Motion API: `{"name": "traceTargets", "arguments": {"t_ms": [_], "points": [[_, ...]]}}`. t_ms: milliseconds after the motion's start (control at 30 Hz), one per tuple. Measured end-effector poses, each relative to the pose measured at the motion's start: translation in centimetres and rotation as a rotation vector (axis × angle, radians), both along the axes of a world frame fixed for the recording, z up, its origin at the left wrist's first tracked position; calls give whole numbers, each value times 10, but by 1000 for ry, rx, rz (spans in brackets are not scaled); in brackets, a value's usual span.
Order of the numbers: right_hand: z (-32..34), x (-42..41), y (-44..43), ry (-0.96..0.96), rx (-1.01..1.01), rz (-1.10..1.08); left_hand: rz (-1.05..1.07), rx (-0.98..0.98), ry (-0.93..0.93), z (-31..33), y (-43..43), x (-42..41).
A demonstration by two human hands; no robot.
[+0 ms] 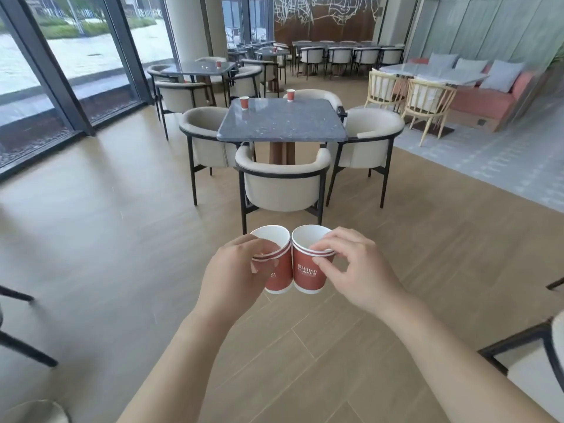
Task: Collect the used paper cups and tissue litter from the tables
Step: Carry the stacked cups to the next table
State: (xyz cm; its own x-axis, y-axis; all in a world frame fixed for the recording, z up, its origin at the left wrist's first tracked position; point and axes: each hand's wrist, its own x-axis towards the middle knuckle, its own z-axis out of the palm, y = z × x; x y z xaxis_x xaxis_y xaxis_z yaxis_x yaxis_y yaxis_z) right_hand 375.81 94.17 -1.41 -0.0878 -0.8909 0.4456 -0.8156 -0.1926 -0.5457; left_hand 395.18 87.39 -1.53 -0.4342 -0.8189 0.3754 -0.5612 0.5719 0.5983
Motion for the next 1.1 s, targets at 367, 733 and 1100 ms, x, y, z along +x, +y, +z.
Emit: {"name": "traceTargets", "arguments": {"t_ms": [367, 733, 1100], "points": [[-36, -17, -148, -44, 62, -22, 21, 123, -55, -36, -148, -9], [-68, -60, -343, -185, 105, -7, 49, 120, -112, -54, -339, -58], [-65, -45, -548, -165, 143, 237, 259, 165, -162, -54, -500, -35]]}}
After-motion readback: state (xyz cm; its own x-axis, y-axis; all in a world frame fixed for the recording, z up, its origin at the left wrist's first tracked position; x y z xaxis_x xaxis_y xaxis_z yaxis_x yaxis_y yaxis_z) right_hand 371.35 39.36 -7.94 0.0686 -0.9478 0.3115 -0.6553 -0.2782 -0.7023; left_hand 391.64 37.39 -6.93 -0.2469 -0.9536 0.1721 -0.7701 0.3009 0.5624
